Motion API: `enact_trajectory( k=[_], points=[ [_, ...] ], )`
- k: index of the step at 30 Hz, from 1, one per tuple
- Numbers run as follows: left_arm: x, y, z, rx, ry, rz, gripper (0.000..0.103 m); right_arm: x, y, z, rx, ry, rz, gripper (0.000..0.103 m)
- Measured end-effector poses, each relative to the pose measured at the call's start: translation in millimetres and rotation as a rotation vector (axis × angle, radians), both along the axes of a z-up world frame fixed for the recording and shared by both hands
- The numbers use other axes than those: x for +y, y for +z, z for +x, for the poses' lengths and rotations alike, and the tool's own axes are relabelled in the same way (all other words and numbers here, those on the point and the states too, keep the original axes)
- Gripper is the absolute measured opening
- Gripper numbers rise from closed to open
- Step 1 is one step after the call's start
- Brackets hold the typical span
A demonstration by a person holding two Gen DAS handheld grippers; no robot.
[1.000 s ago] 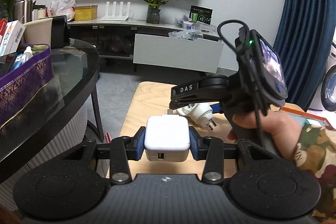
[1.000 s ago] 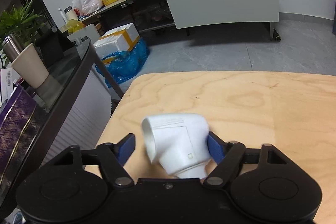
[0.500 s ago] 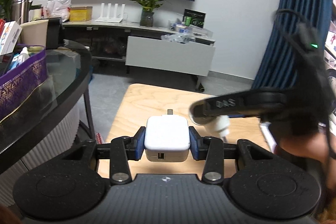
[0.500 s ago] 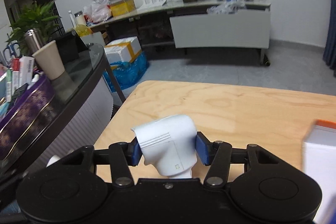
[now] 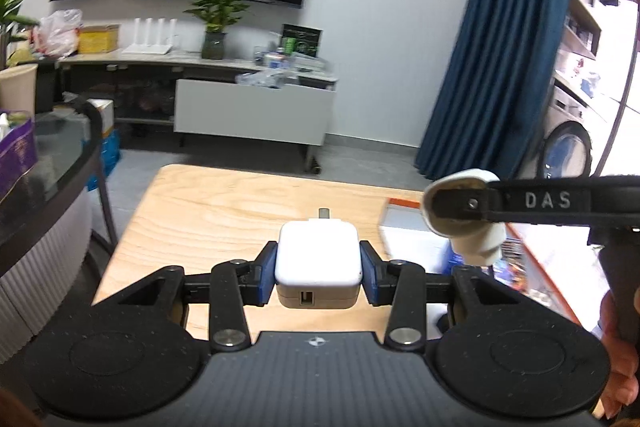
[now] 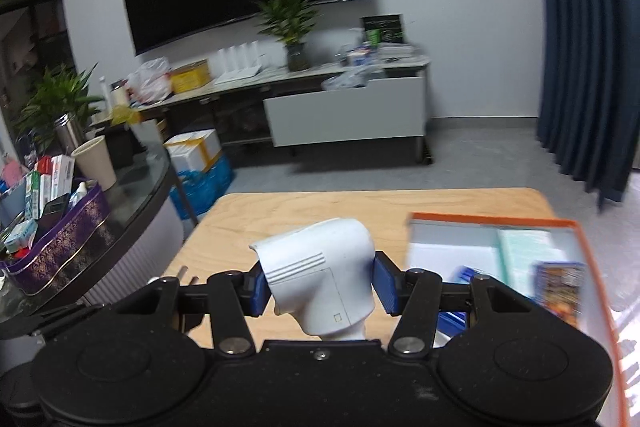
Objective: Organize rigid objects
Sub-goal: 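Carry the cube charger with the left gripper while the right carries the adapter toward the lid, then hold the cube charger with the left gripper while the right lowers the adapter into the lid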
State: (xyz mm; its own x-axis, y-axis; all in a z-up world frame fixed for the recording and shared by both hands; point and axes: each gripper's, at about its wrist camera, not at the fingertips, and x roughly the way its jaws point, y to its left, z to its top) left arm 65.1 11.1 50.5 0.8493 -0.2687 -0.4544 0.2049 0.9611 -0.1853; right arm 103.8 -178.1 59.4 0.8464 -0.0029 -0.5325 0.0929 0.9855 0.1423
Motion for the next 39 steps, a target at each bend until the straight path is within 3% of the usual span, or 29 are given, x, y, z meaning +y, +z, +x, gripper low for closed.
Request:
enact_trajectory(
  k=[4,9,21,29,39],
  points=[
    [-25.9,2.4,-14.7,-0.014,-0.049,0.017,0.042,-19.8,2.1,-34.1,-0.012,-0.056,-0.035,0.063],
    [-58.2,3.8,-22.9,-0.026,-0.110,0.035,0.042,-50.8,-0.9,-69.9,-0.018,-0.127,-0.009,0.063],
    [-111.4,-4.2,-17.9,-0.028,-0.200,0.044,0.042,-106.3,-5.9,-143.8,-0.074,-0.243,0.003,0.063],
    [-129.9,-11.0,-21.3,-0.026,-0.193,0.037,0.042,-128.4,-21.0,-166.2,-0.073,-0.281,0.027,0.063],
    [-134.3,-21.4,-21.3,-0.003,-0.185,0.028,0.042,-129.0,-33.2,-163.6,-0.045,-0.281,0.036,0.063]
  ],
)
